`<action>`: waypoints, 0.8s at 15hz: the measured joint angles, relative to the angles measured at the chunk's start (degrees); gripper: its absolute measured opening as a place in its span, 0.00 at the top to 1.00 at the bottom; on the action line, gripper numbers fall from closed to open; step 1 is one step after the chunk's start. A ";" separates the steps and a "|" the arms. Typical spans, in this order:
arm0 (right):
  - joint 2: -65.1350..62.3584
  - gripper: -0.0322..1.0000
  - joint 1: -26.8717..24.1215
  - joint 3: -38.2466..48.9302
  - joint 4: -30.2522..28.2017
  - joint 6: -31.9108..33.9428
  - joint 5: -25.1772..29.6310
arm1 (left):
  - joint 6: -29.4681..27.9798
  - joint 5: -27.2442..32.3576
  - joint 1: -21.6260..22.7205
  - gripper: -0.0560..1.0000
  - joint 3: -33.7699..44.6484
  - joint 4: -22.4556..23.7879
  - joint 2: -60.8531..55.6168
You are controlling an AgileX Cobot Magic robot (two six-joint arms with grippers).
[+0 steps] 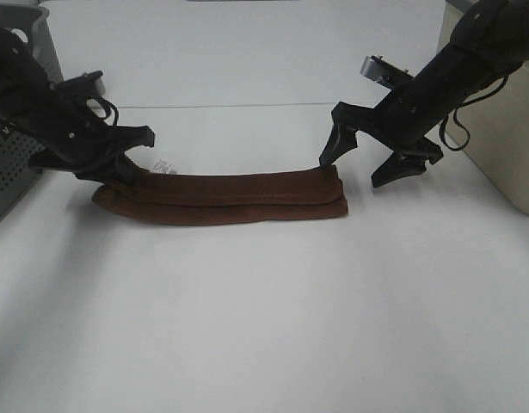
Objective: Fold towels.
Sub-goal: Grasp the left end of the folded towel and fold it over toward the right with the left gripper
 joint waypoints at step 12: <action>-9.17 0.14 0.00 -0.23 -0.23 0.06 6.53 | -16.62 10.89 -14.38 0.88 -19.54 4.47 1.20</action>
